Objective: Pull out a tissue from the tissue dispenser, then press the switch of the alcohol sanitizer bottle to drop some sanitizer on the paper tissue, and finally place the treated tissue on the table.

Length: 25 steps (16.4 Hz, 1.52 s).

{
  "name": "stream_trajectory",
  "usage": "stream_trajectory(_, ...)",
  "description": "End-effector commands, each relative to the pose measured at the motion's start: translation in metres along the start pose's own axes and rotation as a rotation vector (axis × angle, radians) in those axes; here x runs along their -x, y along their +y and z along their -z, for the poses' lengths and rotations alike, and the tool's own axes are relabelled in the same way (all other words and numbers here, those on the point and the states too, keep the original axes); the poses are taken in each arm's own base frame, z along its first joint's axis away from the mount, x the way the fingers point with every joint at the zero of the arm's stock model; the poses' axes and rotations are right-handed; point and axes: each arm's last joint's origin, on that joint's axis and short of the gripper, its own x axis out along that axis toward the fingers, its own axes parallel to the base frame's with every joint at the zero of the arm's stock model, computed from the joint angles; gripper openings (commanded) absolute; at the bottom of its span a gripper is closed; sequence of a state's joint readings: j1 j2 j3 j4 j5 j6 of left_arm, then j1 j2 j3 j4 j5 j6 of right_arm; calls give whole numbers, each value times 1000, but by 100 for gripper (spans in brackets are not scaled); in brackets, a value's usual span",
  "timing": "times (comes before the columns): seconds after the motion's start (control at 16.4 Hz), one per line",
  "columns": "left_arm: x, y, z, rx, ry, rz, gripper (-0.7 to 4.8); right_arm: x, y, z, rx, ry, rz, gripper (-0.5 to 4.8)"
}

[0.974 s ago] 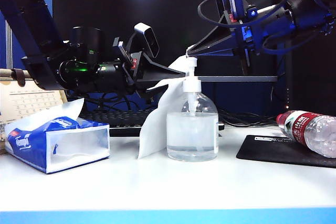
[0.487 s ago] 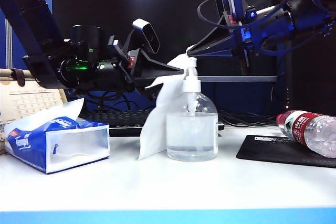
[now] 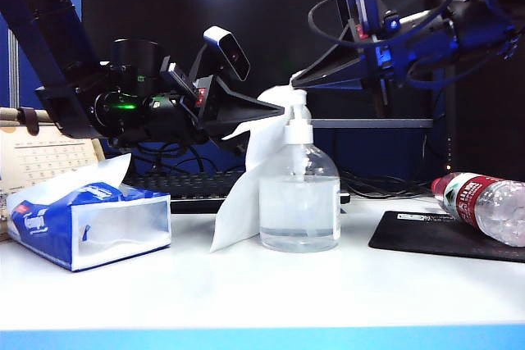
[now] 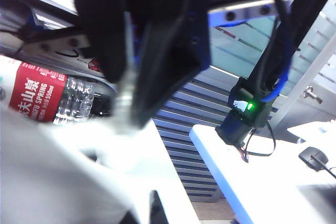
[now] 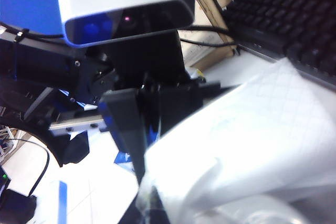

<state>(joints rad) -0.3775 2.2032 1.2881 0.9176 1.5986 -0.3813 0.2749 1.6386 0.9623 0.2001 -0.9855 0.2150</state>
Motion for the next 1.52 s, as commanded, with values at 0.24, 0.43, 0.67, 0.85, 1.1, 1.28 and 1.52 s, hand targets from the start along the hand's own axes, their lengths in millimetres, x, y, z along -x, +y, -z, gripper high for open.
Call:
stream_trajectory(0.24,0,-1,-2,-23,5,11,-6,-8,-15,21,-106,73,54,-5)
stream_trajectory(0.43,0,-1,-3,-28,5,11,-6,-7,-16,25,-101,95,58,-5)
stream_trajectory(0.67,0,-1,-3,-29,5,10,-6,-7,-16,25,-86,94,59,-5)
stream_trajectory(0.85,2,0,-3,-28,2,4,-6,-7,-14,17,-71,59,50,-5)
stream_trajectory(1.1,10,0,-4,-29,-9,-24,-6,-3,-3,-6,-15,14,42,-5)
stream_trajectory(1.28,15,0,-4,-22,-13,-35,-6,1,6,-16,9,-9,37,-5)
stream_trajectory(1.52,15,0,-4,-20,-13,-35,-6,7,17,-24,48,-37,36,-5)
